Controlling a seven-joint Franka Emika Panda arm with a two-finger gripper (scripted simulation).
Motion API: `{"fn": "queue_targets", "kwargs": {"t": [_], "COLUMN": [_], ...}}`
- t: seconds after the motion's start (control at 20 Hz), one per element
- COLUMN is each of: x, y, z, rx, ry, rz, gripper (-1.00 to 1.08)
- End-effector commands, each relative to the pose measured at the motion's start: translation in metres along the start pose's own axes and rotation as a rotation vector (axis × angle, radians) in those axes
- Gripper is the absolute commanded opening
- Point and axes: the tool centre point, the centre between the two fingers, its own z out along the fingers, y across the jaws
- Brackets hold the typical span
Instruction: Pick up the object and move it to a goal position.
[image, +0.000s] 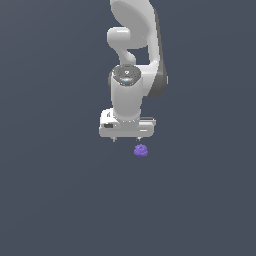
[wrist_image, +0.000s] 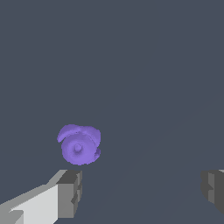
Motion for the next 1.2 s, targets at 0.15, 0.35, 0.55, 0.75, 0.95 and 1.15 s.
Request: {"fn": "queue_targets", "kwargs": {"t": [0.15, 0.35, 0.55, 0.75, 0.95, 1.15], "x": [-0.001, -0.007, -0.01, -0.01, -0.009, -0.008], "y": [-0.004, -0.02, -0.028, -0.026, -0.03, -0.037], "z": [0.003, 0.013, 0.018, 0.017, 0.02, 0.029], "rx": [0.005, 0.023, 0.032, 0.03, 0.029, 0.025], "ry": [-0.006, -0.028, -0.039, -0.037, -0.034, -0.027], "rz": [-0.002, -0.008, -0.01, -0.01, 0.0, 0.023], "gripper": [1.0, 1.0, 1.0, 1.0, 1.0, 1.0]}}
